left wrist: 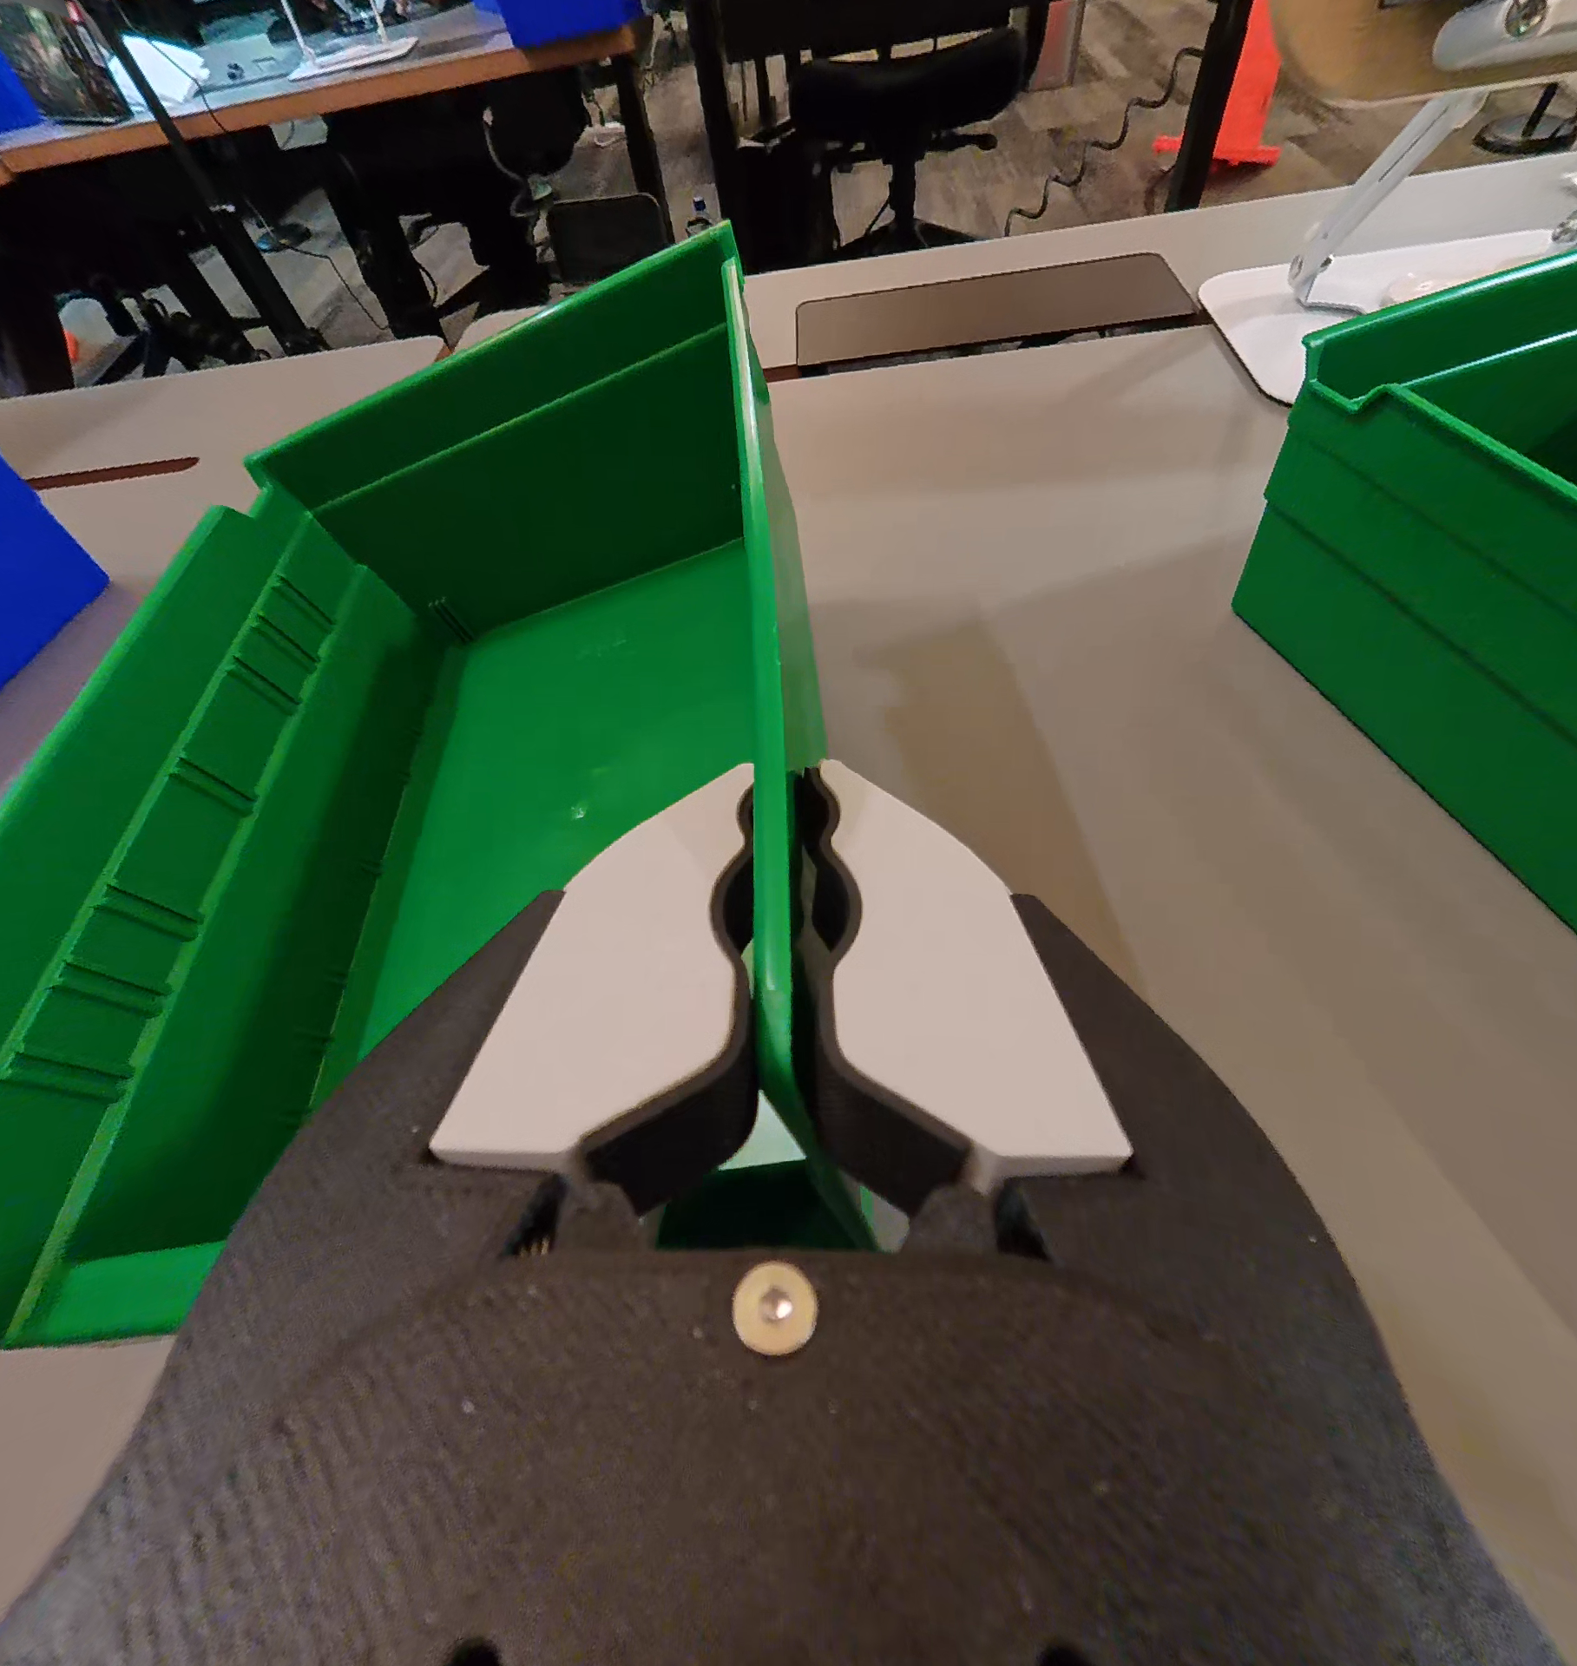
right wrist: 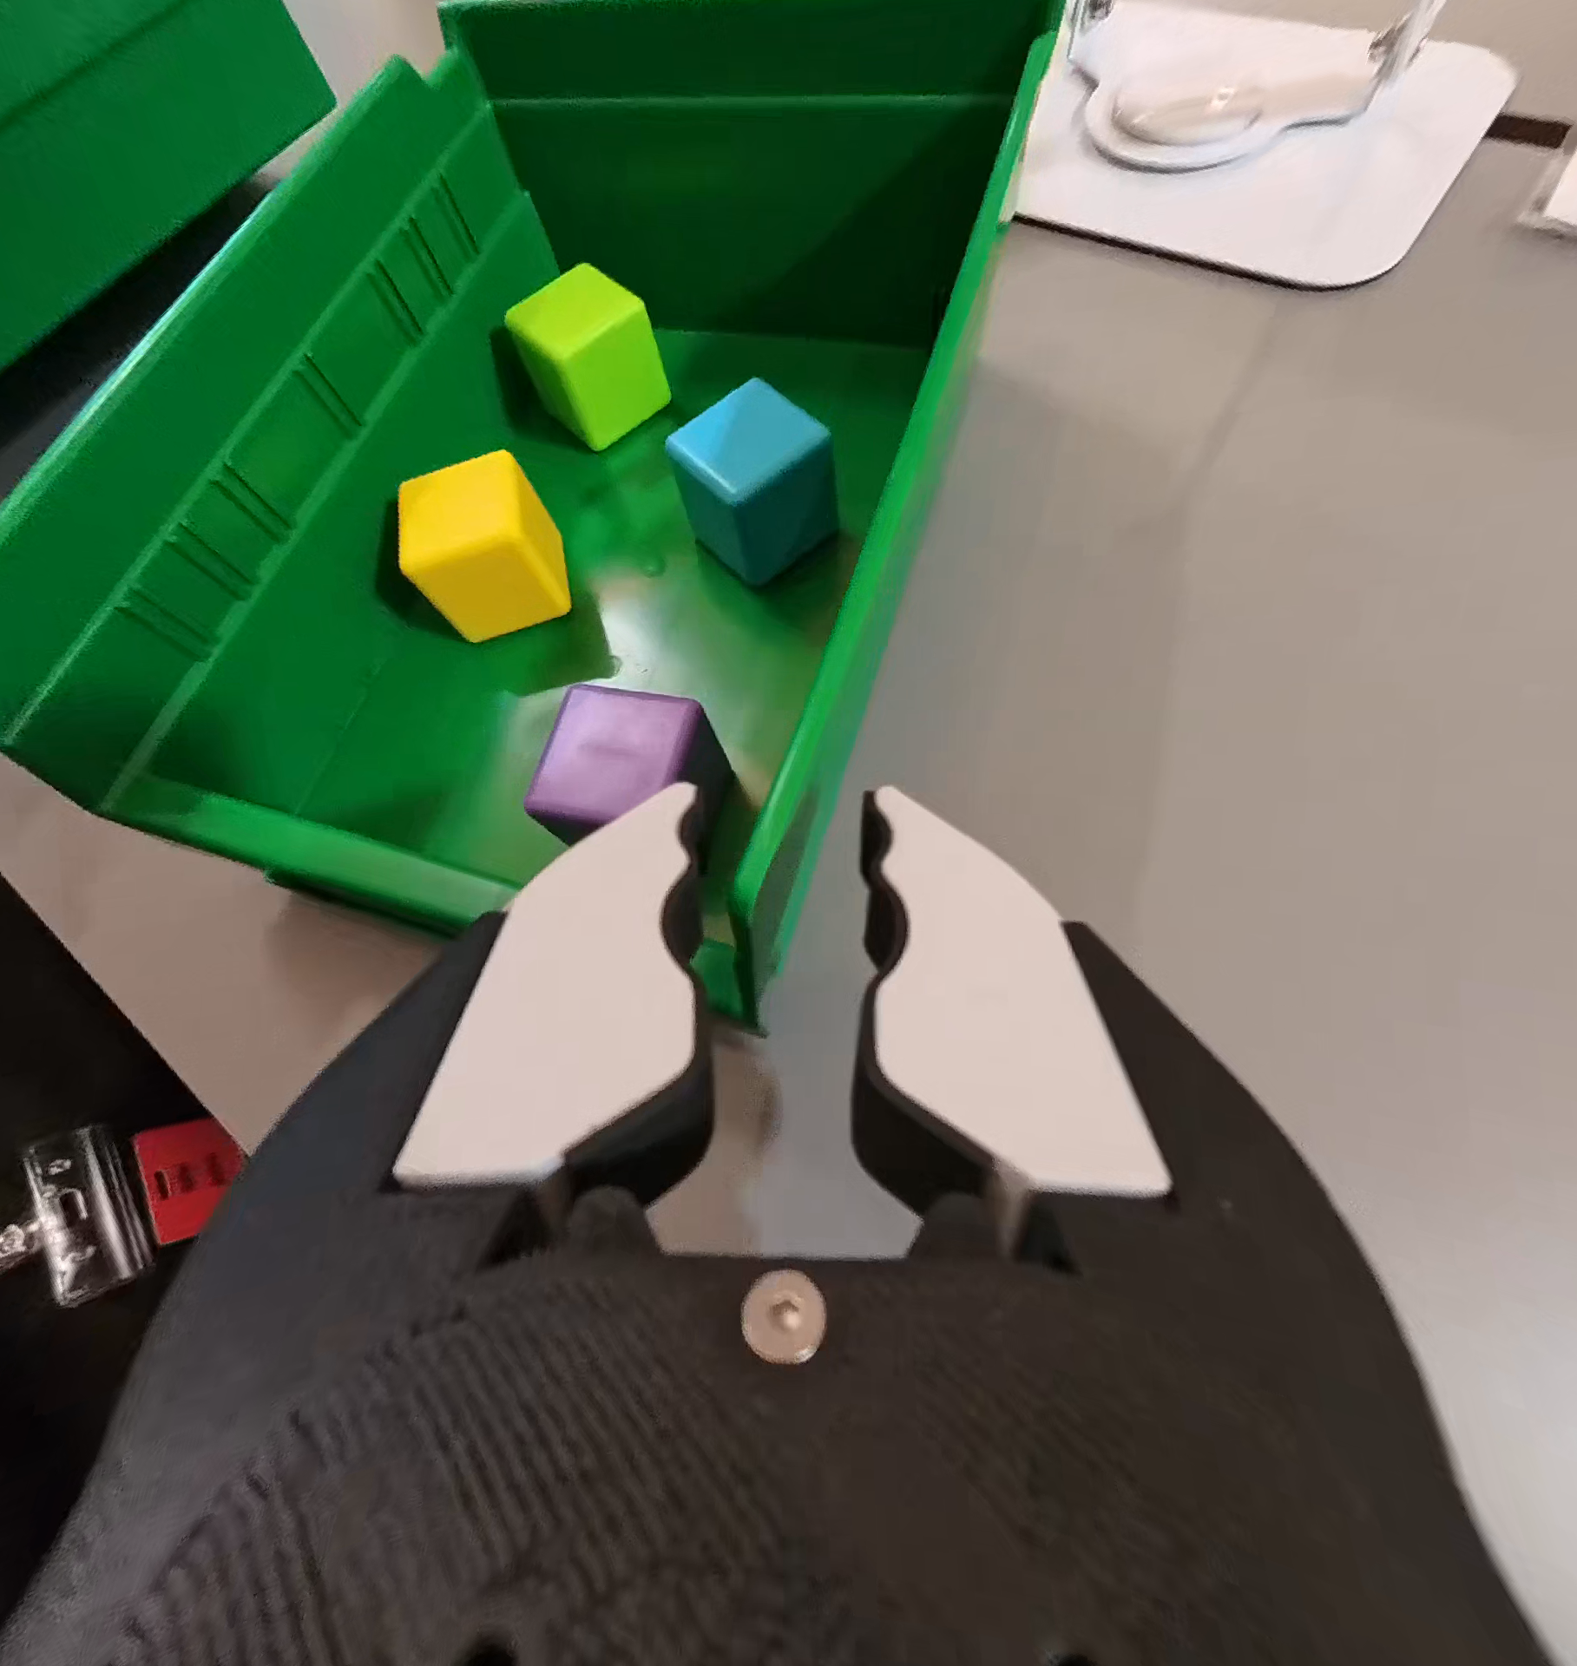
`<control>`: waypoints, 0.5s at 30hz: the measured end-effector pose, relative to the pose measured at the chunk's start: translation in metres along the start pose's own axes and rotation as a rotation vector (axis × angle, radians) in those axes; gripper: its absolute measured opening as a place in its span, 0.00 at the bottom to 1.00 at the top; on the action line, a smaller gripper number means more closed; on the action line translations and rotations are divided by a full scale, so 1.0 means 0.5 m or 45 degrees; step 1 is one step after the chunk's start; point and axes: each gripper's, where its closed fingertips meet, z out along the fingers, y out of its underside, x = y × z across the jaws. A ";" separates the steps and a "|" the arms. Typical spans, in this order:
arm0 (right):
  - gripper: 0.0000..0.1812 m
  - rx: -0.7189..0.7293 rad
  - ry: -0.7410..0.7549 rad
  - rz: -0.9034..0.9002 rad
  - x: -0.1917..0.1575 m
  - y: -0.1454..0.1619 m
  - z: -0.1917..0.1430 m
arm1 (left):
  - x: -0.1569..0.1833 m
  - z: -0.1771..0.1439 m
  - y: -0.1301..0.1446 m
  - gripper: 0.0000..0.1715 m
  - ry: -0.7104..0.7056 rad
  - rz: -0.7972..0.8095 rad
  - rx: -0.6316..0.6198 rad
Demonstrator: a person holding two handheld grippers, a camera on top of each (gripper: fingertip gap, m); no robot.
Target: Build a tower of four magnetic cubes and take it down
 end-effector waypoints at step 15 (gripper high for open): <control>0.01 0.147 0.167 0.117 -0.024 -0.018 0.030 | 0.000 -0.020 -0.031 0.06 -0.023 0.113 0.024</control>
